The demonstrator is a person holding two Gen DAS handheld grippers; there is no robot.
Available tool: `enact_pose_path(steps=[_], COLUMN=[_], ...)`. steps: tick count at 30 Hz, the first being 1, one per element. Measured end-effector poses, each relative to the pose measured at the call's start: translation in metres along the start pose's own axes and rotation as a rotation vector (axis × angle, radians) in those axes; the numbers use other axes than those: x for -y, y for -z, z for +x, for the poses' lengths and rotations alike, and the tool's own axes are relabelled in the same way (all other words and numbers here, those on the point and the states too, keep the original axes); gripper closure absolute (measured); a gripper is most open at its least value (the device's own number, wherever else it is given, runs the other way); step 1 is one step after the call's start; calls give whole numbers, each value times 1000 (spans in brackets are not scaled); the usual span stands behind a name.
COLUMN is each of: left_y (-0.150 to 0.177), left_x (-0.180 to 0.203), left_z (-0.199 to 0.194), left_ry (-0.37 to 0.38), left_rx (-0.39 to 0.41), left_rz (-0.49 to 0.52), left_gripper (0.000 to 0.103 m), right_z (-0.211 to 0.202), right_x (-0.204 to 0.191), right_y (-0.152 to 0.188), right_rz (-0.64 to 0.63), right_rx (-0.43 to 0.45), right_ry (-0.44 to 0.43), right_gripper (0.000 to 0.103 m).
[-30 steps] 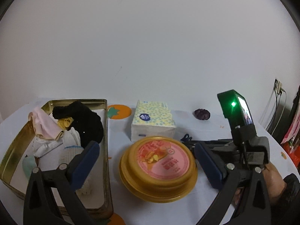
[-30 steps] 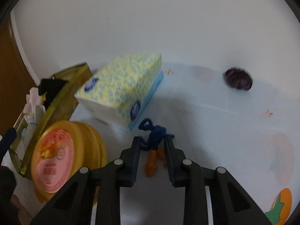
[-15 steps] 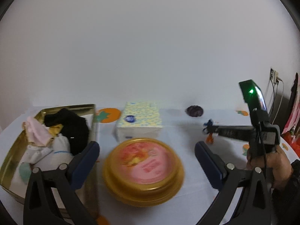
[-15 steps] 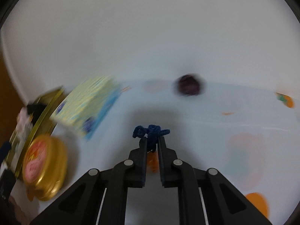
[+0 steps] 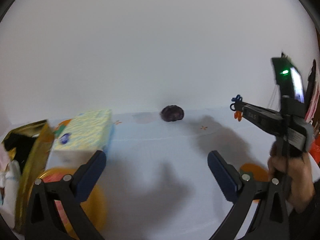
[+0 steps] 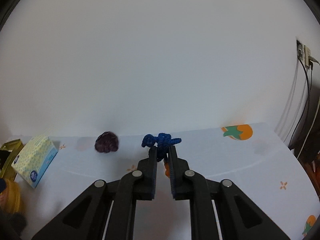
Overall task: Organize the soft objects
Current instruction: 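Grasp the purple fuzzy scrunchie with the left tool while the right tool holds the pipe-cleaner toy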
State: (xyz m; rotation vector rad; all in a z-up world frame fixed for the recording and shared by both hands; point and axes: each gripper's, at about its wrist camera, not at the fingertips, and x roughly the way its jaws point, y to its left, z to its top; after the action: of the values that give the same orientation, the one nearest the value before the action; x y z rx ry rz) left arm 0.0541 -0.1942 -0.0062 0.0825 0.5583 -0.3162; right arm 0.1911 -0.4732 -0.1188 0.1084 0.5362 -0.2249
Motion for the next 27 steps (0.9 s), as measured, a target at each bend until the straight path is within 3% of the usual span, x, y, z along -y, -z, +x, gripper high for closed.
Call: enact_pose_path(steps=[7, 13, 18, 20, 23, 24, 26, 27], left_y=[-37, -65, -77, -80, -85, -85, -83, -81], left_x=[30, 39, 41, 43, 45, 47, 52, 54], left_z=[66, 123, 162, 177, 193, 200, 211, 219], left_ry=[-53, -55, -96, -122, -120, -117, -126, -121], left_rx=[-67, -154, -208, -223, -252, -273, -333, -377], left_rz=[11, -29, -48, -38, -55, -51, -27, -18], left_gripper=[1, 2, 9, 17, 19, 19, 33, 33], right_z=[1, 15, 23, 24, 24, 24, 23, 23], right_x=[2, -2, 9, 12, 13, 13, 12, 11], right_y=[-3, -10, -13, -12, -13, -13, -13, -13], right_rz=[-11, -22, 47, 68, 77, 77, 77, 77], right_rx=[24, 14, -12, -19, -23, -26, -27, -30], right_ry=[-12, -39, -52, -51, -57, -59, -59, -61], right_gripper=[91, 91, 91, 91, 91, 91, 91, 91])
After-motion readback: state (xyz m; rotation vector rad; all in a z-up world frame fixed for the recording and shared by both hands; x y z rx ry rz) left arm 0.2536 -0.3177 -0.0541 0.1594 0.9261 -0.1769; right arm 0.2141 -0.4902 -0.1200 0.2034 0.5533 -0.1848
